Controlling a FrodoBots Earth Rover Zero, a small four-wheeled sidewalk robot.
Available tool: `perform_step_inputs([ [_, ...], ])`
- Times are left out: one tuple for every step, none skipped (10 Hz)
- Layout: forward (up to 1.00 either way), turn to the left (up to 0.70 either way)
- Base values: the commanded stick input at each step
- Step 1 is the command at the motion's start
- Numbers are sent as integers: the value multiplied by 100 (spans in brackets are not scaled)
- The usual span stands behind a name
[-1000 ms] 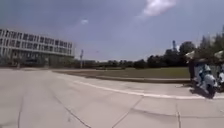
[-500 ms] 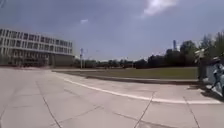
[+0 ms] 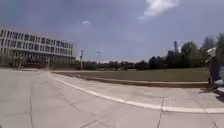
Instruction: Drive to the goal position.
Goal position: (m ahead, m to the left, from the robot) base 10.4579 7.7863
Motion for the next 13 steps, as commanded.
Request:
perform_step_inputs([
  [70,35],
  [70,35],
  [70,35],
  [70,35],
  [70,35],
  [70,35],
  [70,35],
  [70,35],
  [70,35],
  [70,35],
  [70,35],
  [70,0],
  [70,0],
])
